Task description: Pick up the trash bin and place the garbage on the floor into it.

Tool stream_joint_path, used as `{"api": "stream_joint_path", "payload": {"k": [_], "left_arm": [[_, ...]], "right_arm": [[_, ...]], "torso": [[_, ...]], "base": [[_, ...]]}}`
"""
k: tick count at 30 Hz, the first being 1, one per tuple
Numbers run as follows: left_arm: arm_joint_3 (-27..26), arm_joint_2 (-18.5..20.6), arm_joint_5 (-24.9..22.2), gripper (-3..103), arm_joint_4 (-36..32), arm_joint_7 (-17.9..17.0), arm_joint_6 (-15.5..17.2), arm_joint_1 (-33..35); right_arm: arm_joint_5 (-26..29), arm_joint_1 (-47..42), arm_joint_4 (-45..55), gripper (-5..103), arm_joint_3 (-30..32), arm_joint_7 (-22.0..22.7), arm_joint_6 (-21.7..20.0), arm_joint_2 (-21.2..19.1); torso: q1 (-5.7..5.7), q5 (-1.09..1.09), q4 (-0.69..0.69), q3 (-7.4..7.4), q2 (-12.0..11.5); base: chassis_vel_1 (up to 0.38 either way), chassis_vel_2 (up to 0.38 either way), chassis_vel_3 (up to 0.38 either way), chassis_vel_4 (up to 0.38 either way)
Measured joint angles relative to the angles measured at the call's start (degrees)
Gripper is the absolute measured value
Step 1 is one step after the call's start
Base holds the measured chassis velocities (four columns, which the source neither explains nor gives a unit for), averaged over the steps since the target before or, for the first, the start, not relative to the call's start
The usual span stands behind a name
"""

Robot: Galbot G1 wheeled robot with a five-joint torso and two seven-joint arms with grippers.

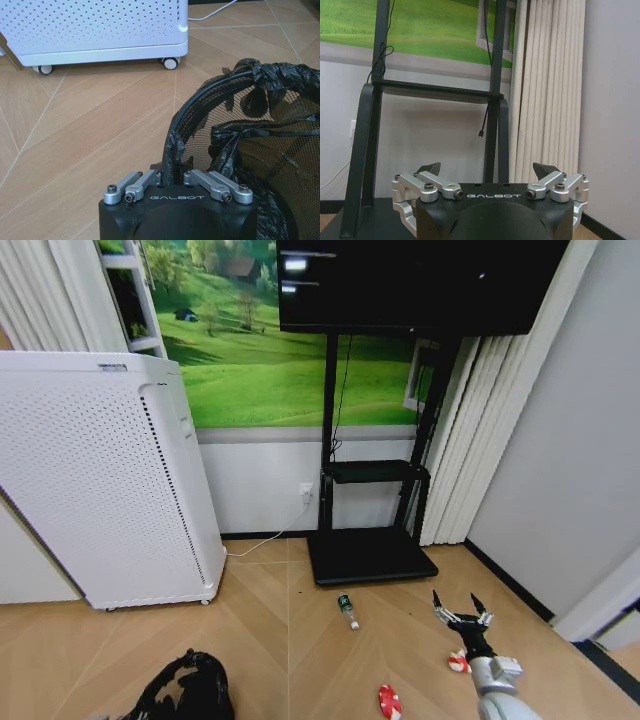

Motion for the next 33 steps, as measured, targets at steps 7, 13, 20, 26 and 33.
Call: {"api": "stream_joint_path", "payload": {"k": [7, 13, 20, 26, 33], "left_arm": [[0.91, -1.10, 5.95, 8, -2.63, -0.92, -5.20, 0.03], [1.45, -2.41, 10.58, 6, -3.96, -1.71, -8.67, -0.45], [1.22, -2.56, 12.80, 4, -5.72, -2.15, -10.28, -1.55], [0.62, -1.93, 13.77, 4, -8.47, -1.95, -11.44, -3.67], [0.23, -0.33, 15.71, 4, -11.65, -0.42, -13.88, -5.73]], "right_arm": [[-0.09, 0.18, -0.18, 100, -0.06, -0.12, 0.26, 0.15], [-0.40, 0.22, -0.49, 100, -0.06, -0.12, 0.52, 0.27], [-0.64, 0.25, -0.54, 100, -0.05, -0.11, 0.56, 0.46], [-1.19, 0.25, -0.76, 100, -0.16, -0.04, 0.54, 0.56], [-1.76, 0.08, -0.92, 100, -0.16, 0.02, 0.35, 0.21]], "torso": [[0.00, 0.00, -0.06, 0.00, -0.01], [0.00, 0.02, -0.02, 0.01, -0.01], [0.00, 0.00, -0.01, 0.01, -0.01], [0.00, 0.00, -0.03, 0.01, -0.01], [0.01, 0.00, 0.00, 0.00, -0.01]], "base": [[0.000, 0.000, 0.000, 0.000], [0.000, 0.000, 0.000, 0.000], [0.000, 0.000, 0.000, 0.000], [0.000, 0.000, 0.000, 0.000], [0.000, 0.000, 0.000, 0.000]]}}
